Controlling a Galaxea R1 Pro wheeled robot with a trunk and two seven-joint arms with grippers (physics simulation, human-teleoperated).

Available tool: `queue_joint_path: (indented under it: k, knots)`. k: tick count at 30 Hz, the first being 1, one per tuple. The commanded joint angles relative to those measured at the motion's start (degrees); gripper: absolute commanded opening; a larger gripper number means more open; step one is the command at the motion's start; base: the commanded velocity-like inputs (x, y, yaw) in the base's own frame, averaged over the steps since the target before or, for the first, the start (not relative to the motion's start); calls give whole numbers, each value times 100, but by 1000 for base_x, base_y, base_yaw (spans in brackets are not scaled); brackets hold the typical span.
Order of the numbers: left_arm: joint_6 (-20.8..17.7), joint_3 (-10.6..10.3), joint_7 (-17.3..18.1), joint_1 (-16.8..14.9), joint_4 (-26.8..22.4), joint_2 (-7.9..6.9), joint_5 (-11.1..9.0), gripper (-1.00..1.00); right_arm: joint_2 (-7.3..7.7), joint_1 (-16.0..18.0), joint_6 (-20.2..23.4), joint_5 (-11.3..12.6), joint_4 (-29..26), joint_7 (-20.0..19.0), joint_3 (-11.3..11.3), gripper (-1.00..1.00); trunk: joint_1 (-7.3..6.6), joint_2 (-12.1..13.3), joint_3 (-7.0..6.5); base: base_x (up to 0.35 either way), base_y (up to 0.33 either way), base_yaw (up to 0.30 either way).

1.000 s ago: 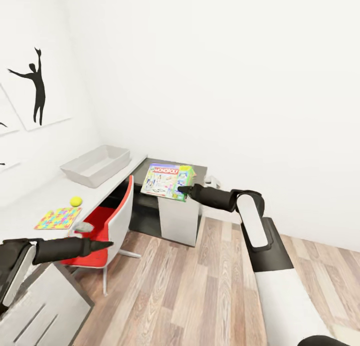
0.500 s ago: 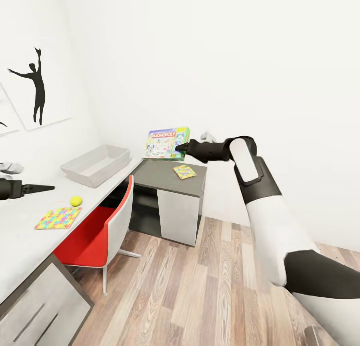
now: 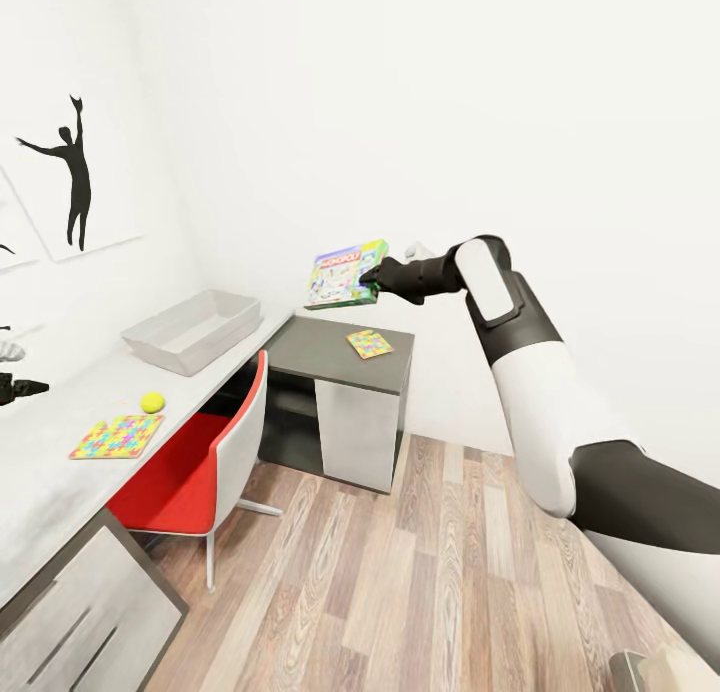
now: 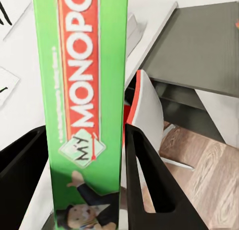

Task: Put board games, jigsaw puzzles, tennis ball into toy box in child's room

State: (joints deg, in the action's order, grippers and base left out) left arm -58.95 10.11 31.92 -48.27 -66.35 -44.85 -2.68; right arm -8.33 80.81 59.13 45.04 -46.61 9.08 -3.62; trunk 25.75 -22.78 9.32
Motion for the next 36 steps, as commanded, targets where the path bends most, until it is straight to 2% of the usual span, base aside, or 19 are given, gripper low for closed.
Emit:
queue_joint_path:
  k: [1,2,3,4,5,7,8,9,13,15,16,19,22,24,31,36]
  knots:
    - [-25,19,-468,-45,12,171,-116,100,0,9,4,64,33,88,-10,-100,3,-14,13,0,0,0]
    - [-14,28,-919,-116,27,361,-192,100,-1,11,0,60,76,124,-12,-100,3,-14,13,0,0,0]
    - [-10,31,-1139,-166,46,460,-223,100,-1,11,-1,56,100,144,-12,-100,3,-14,13,0,0,0]
    - [-4,36,-1553,-299,128,661,-269,100,-1,12,-3,49,151,193,-17,-100,3,-14,13,0,0,0]
    - [-3,37,-1738,-383,195,761,-287,100,-1,12,-4,45,176,221,-18,-100,3,-14,13,0,0,0]
    - [-13,41,-2244,-849,609,1145,-333,100,-13,8,-18,32,249,325,-22,-100,3,-14,13,0,0,0]
    - [-19,42,-2316,-998,749,1233,-339,100,-21,7,-21,30,257,346,-22,-100,3,-14,13,0,0,0]
    - [-29,43,-2419,-1322,1070,1401,-345,100,-40,6,-25,27,274,375,-23,-100,3,-14,13,0,0,0]
    - [-58,41,-2554,-2629,2746,2006,-338,100,-81,5,-11,36,331,419,-24,-100,3,-14,13,0,0,0]
    - [-75,36,-2531,-3027,3335,2150,-334,100,-82,3,12,48,334,416,-24,-100,3,-14,13,0,0,0]
    - [-84,33,-2476,-3222,3630,2206,-329,100,-81,-1,27,56,333,411,-26,-100,3,-14,13,0,0,0]
    - [-94,12,-2182,-3459,3998,2270,-322,100,-83,-4,67,69,316,402,-34,-100,3,-14,13,0,0,0]
    - [-97,-25,-1814,-3537,4115,2275,-309,100,-91,-4,77,73,294,402,-44,-100,3,-14,13,0,0,0]
    - [-100,-66,-1534,-3569,4141,2256,-304,100,-166,-11,85,53,291,401,-51,-100,3,-14,13,0,0,0]
    - [-99,-78,-1480,-3576,4134,2244,-295,100,-166,-35,61,24,301,414,-64,-100,3,-14,13,132,51,16]
    - [-99,-79,-1478,-3581,4131,2245,-295,100,-166,-39,56,15,310,418,-81,-100,3,-14,13,312,35,214]
